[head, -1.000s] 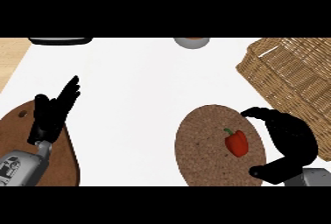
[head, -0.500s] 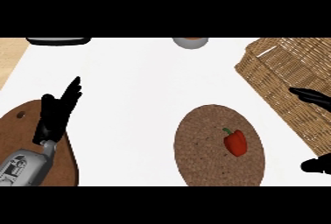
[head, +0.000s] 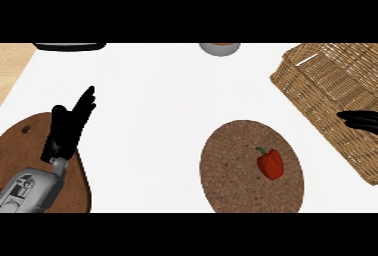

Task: Pick the bell pepper from the placemat and place it in the basket

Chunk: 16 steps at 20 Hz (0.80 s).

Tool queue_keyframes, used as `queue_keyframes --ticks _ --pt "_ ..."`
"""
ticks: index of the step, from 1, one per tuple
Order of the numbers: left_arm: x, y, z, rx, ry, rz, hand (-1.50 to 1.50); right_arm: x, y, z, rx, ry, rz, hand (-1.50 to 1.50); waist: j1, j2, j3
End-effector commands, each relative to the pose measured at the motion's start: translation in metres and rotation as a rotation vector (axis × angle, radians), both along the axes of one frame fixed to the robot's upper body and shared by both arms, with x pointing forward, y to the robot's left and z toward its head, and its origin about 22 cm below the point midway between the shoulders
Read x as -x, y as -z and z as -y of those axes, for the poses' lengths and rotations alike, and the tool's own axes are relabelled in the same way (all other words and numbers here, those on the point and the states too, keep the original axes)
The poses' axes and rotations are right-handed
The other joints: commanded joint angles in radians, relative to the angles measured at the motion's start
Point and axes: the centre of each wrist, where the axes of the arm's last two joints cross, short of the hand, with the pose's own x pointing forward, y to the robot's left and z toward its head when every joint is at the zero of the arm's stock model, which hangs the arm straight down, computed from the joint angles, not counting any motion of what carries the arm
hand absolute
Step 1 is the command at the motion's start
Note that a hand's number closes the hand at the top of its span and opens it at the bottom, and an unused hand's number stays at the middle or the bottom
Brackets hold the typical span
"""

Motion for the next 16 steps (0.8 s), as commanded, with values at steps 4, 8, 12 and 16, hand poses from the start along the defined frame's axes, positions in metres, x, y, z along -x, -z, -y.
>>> queue_keyframes --ticks 4,8,12,16 --pt "0.007 0.024 -0.010 0.020 0.000 -0.019 0.00 0.000 0.022 -0.001 -0.033 -0.094 -0.094 -1.50 -0.001 -0.001 0.000" --pt "-0.001 0.002 -0.004 0.004 0.009 -0.010 0.00 -0.011 0.040 0.005 -0.076 -0.041 -0.057 -1.50 0.005 0.000 0.000" --pt "-0.009 0.000 -0.002 0.008 0.004 -0.013 0.00 -0.017 0.045 0.011 -0.080 -0.001 -0.023 -1.50 0.002 -0.001 0.000" --pt "-0.001 0.005 0.004 -0.007 -0.013 0.008 0.00 -0.013 0.056 -0.013 -0.075 0.001 -0.006 -1.50 -0.002 -0.002 0.000"
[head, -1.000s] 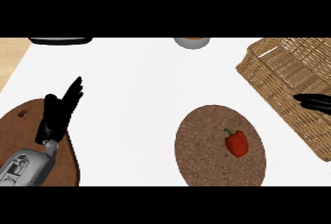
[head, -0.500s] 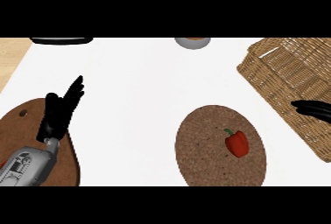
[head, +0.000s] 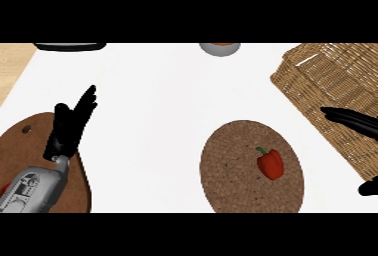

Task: Pick the bell pepper from the placemat and place it in the basket

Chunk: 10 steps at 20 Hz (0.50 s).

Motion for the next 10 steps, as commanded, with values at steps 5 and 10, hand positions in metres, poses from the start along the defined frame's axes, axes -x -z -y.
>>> queue_keyframes --ticks 5,10 --pt "-0.002 -0.003 -0.015 0.009 -0.002 0.015 0.00 -0.012 0.019 -0.010 -0.047 -0.053 -0.070 -1.50 -0.001 0.000 0.000" --pt "0.025 0.009 0.006 0.000 0.000 0.001 0.00 -0.013 0.053 -0.026 -0.033 -0.074 -0.068 -1.50 0.004 -0.001 0.000"
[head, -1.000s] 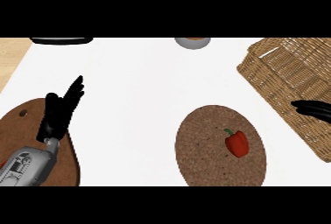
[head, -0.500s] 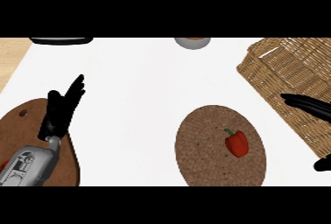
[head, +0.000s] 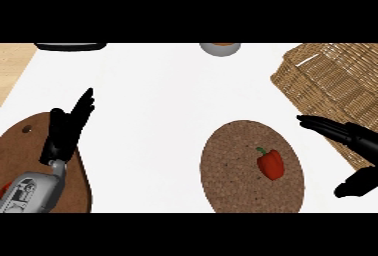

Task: Pick the bell pepper from the placemat and place it in the basket

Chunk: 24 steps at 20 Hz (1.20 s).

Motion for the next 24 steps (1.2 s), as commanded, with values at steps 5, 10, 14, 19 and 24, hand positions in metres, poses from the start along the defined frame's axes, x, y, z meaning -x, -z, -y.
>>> queue_keyframes --ticks 5,10,14,19,24 --pt "0.012 0.002 0.010 0.009 0.009 0.005 0.00 -0.023 0.018 -0.022 -0.024 -0.053 -0.035 -1.50 0.003 -0.001 0.000" --pt "-0.009 -0.013 0.020 0.002 -0.001 -0.006 0.00 -0.008 0.056 -0.045 -0.016 -0.074 -0.029 -1.50 -0.002 0.000 0.000" --pt "0.004 -0.001 0.004 0.004 -0.003 -0.002 0.00 -0.009 0.052 -0.050 -0.023 -0.058 -0.033 -1.50 -0.003 -0.001 0.000" --pt "-0.007 0.009 -0.002 -0.005 0.009 -0.006 0.00 -0.017 0.064 -0.066 -0.012 -0.067 -0.035 -1.50 -0.004 0.000 0.000" --pt "-0.013 0.008 0.008 -0.014 -0.004 0.011 0.00 -0.013 0.059 -0.068 0.013 -0.063 -0.061 -1.50 -0.006 -0.001 0.000"
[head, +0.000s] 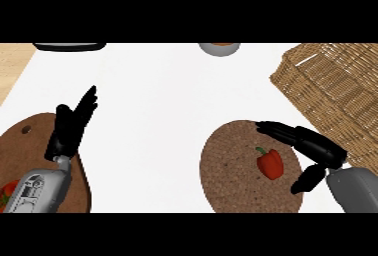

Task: Pick the bell pepper from the placemat and place it in the basket

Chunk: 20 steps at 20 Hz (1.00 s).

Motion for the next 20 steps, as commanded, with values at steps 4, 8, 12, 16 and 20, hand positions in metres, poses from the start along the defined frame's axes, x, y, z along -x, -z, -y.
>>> queue_keyframes --ticks 4,8,12,16,20 --pt "-0.007 0.008 0.002 0.015 -0.002 -0.006 0.00 0.012 0.014 0.008 0.014 -0.004 -0.036 -1.50 -0.003 0.000 0.000" --pt "0.000 0.011 0.001 0.004 0.005 -0.016 0.00 0.001 0.009 -0.006 0.033 -0.005 -0.057 -1.50 -0.002 0.000 0.000" --pt "0.003 -0.002 -0.011 -0.001 -0.003 0.008 0.00 0.013 0.012 -0.028 0.027 -0.006 -0.052 -1.50 -0.002 -0.001 0.000" --pt "0.007 -0.004 -0.004 0.010 0.009 0.011 0.00 -0.001 0.032 -0.020 0.027 -0.009 -0.049 -1.50 0.002 0.000 0.000" --pt "0.014 0.010 -0.003 -0.001 -0.003 -0.005 0.00 -0.001 0.027 -0.024 0.074 -0.051 0.040 1.50 0.001 -0.001 0.000"
